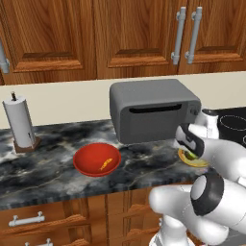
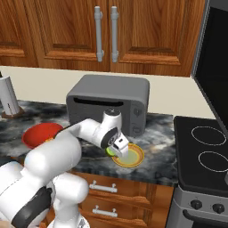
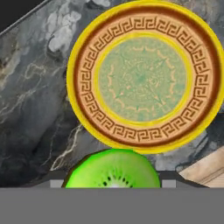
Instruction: Remove the kiwi from the bowl and place it on the small plate. Then place the bowl with only the shrimp in the microwave, close the door, and press the start button to microwave the shrimp.
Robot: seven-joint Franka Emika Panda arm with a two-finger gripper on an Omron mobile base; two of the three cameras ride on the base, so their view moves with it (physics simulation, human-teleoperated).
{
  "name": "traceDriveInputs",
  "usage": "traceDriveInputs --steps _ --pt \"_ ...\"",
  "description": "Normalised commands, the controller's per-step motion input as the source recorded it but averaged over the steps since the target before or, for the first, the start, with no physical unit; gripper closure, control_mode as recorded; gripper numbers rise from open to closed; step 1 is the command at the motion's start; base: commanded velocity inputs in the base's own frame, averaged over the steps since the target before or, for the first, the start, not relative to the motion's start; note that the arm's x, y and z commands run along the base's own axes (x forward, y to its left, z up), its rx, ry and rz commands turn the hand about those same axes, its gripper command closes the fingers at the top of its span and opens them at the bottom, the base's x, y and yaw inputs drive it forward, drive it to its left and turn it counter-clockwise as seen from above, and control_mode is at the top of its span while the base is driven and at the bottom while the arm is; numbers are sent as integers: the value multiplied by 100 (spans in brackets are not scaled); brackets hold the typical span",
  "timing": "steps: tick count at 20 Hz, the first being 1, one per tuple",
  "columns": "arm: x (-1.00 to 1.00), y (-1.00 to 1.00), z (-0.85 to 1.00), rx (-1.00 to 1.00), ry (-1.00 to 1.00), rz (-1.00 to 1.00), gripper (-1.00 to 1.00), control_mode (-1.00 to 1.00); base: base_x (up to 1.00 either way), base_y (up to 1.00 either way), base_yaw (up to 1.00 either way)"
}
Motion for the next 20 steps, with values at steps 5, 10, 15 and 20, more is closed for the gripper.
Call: traceDriveInputs --steps 5,10,15,20 --pt "24 -59 -21 4 18 -10 100 -100 0 0 0" --pt "39 -42 -9 4 14 0 100 -100 0 0 0" --pt "22 -66 -25 8 4 0 100 -100 0 0 0" --pt "33 6 -24 0 2 -1 100 -100 0 0 0"
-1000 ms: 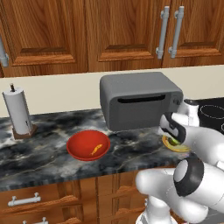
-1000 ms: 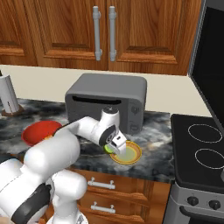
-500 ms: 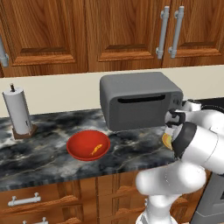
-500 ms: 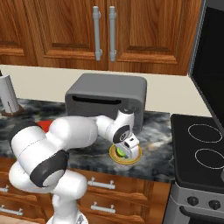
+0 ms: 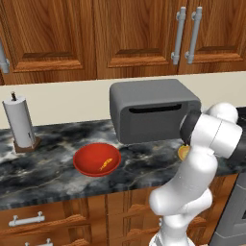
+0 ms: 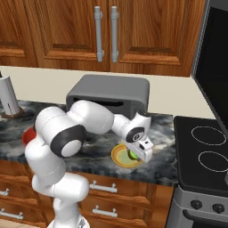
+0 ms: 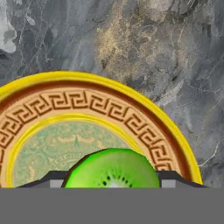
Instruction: Remove the kiwi from the bowl and place it on the small plate. Then place the bowl with only the shrimp in the microwave, close the door, and press the start button to microwave the shrimp.
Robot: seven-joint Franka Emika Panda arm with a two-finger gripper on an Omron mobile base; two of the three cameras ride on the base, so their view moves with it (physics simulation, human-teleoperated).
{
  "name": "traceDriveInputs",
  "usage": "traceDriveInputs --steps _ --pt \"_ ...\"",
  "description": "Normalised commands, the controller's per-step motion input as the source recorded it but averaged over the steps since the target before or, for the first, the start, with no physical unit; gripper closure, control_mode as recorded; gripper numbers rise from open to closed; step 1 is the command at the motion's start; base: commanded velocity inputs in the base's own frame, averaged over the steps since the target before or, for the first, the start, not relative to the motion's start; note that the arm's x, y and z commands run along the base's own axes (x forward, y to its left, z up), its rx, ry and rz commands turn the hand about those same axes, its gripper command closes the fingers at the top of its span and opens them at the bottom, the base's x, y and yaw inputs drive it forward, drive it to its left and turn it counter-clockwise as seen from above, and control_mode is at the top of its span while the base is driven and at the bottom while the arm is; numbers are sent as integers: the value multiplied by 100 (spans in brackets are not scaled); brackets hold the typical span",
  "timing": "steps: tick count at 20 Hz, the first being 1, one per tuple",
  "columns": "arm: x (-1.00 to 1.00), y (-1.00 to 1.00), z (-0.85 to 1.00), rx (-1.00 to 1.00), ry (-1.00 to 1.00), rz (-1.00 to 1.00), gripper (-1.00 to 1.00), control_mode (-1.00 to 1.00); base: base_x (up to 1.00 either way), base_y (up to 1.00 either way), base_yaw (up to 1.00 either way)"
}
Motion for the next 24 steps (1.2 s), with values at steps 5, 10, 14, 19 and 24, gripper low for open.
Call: traceDriveInputs --steps 5,10,14,19,24 --pt "31 11 -9 0 2 -2 100 -100 0 0 0" --pt "-1 19 -22 -1 0 0 -100 -100 0 0 0" --pt "-1 44 -2 -2 0 0 -100 -100 0 0 0" --pt "-14 0 0 0 0 0 -100 -100 0 0 0" --pt "-12 0 19 0 -2 0 -100 -100 0 0 0"
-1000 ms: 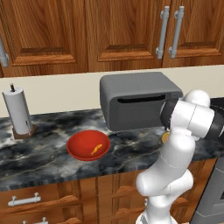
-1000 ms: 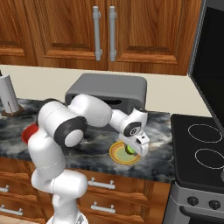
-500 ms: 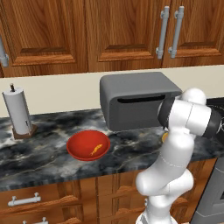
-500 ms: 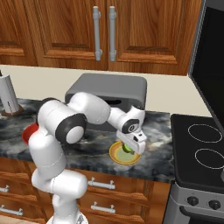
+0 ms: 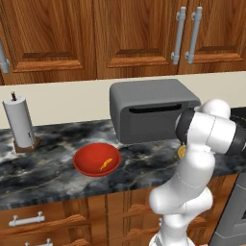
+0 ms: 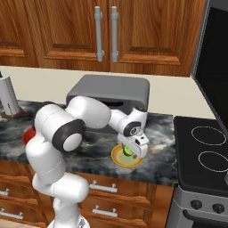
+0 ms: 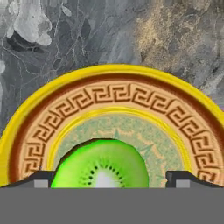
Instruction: Remove the kiwi from the bowl and place it on the small plate. Then place the bowl with only the shrimp in the microwave, close the door, and press the start button to microwave the shrimp.
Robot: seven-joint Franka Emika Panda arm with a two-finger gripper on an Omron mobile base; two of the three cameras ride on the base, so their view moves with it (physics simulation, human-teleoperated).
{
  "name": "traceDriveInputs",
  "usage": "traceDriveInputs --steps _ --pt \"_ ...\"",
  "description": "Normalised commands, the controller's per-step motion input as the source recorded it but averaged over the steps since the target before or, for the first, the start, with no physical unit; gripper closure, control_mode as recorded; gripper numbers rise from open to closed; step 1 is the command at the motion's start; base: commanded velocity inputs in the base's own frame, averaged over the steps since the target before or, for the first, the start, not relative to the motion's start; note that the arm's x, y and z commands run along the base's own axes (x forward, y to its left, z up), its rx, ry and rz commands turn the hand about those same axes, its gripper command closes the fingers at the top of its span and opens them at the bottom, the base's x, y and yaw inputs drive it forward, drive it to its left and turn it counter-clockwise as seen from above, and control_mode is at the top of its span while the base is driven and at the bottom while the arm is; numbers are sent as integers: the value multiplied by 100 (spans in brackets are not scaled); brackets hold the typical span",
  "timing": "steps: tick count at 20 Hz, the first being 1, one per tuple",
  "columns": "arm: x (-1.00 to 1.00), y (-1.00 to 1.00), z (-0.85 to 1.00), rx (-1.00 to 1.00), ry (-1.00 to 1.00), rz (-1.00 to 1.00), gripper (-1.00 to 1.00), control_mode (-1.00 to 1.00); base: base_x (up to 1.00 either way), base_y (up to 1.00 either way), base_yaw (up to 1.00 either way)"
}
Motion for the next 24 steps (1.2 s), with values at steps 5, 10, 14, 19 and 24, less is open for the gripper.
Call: traceDriveInputs --steps 5,10,14,19,24 --pt "-7 1 95 -1 -20 0 -100 -100 0 0 0" --pt "-29 29 83 0 -20 0 -100 -100 0 0 0" --pt "-44 96 37 -3 1 0 -100 -100 0 0 0" --pt "-26 100 28 -3 8 0 -100 -100 0 0 0" --pt "-36 100 23 0 7 -3 -100 -100 0 0 0"
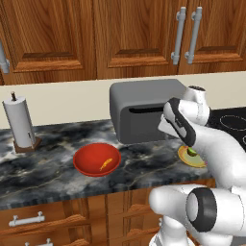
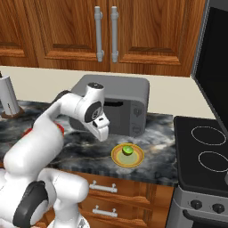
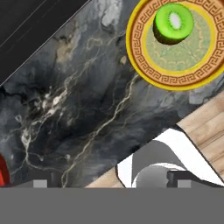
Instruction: Remove the kiwi from the bowl and place it on the small plate. Then place the bowl with only the shrimp in the microwave, close the door, and press the start button to microwave the shrimp.
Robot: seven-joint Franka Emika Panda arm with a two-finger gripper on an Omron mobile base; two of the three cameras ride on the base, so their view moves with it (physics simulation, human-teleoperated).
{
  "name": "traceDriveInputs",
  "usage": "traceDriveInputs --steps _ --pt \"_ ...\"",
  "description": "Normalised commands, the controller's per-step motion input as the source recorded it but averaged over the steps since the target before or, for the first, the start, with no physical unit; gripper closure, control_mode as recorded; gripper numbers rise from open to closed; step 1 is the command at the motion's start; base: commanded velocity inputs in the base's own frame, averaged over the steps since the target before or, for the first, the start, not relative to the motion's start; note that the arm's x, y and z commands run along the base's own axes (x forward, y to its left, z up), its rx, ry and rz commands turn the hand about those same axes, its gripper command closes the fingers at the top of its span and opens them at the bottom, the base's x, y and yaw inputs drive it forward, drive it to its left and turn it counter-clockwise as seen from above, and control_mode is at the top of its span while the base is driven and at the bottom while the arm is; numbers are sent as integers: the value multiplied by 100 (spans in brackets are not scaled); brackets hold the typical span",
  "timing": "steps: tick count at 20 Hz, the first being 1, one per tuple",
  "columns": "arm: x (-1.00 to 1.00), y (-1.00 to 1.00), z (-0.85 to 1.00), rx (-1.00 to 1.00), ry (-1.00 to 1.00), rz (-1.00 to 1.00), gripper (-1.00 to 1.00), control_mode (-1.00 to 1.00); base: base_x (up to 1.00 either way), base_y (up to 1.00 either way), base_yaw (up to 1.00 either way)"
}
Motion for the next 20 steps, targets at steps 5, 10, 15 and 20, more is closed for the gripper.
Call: traceDriveInputs --steps 5,10,15,20 --pt "-55 100 23 0 2 -4 -100 -100 0 0 0" --pt "-37 100 7 -2 3 -6 -100 -100 0 0 0" --pt "-12 88 1 -1 1 -2 -100 -100 0 0 0" --pt "0 42 -24 8 0 7 -100 -100 0 0 0"
